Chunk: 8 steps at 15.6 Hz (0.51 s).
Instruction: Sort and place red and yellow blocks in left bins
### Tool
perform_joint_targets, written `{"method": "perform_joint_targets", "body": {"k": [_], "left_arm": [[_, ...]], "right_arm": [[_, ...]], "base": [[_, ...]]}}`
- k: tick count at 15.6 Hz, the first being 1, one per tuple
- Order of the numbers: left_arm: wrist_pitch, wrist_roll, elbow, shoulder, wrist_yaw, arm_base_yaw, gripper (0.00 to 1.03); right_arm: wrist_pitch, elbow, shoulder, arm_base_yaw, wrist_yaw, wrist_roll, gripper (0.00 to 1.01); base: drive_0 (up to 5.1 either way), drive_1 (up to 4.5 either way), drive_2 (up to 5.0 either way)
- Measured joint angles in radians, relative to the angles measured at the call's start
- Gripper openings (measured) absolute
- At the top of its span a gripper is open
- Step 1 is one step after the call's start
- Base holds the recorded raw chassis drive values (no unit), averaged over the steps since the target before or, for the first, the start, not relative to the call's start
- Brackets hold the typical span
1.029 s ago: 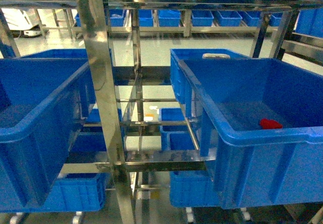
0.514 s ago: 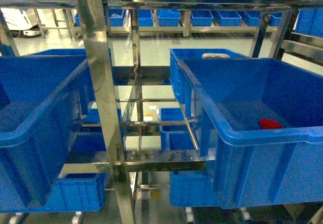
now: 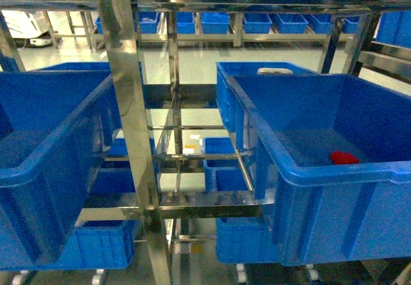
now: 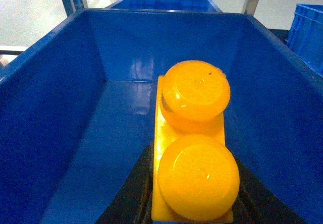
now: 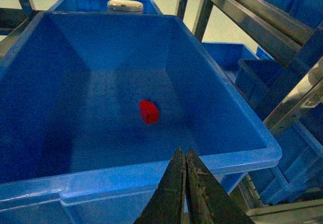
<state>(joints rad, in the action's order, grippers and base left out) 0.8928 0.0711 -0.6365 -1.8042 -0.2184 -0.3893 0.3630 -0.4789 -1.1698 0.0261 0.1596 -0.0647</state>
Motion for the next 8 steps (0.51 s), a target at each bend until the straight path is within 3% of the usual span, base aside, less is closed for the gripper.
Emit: {"method": "perform_joint_targets", "body": {"k": [2,6,8], "left_arm": [[0.000,0.006,0.000,0.000,0.000,0.000,0.47],[0.000,0.008,0.000,0.000,0.000,0.000,0.96],[0.001,0.008,0.000,0.000,0.000,0.000,0.98]], "right_arm": [[0.000,0.000,0.000,0.000,0.000,0.000,0.02],[0.000,0.000,0.000,0.000,0.000,0.000,0.02],[0.000,0.000,0.000,0.000,0.000,0.000,0.02]], "base": [[0.0,0.00,0.0],[0.0,0.00,0.0],[0.0,0.00,0.0]]}}
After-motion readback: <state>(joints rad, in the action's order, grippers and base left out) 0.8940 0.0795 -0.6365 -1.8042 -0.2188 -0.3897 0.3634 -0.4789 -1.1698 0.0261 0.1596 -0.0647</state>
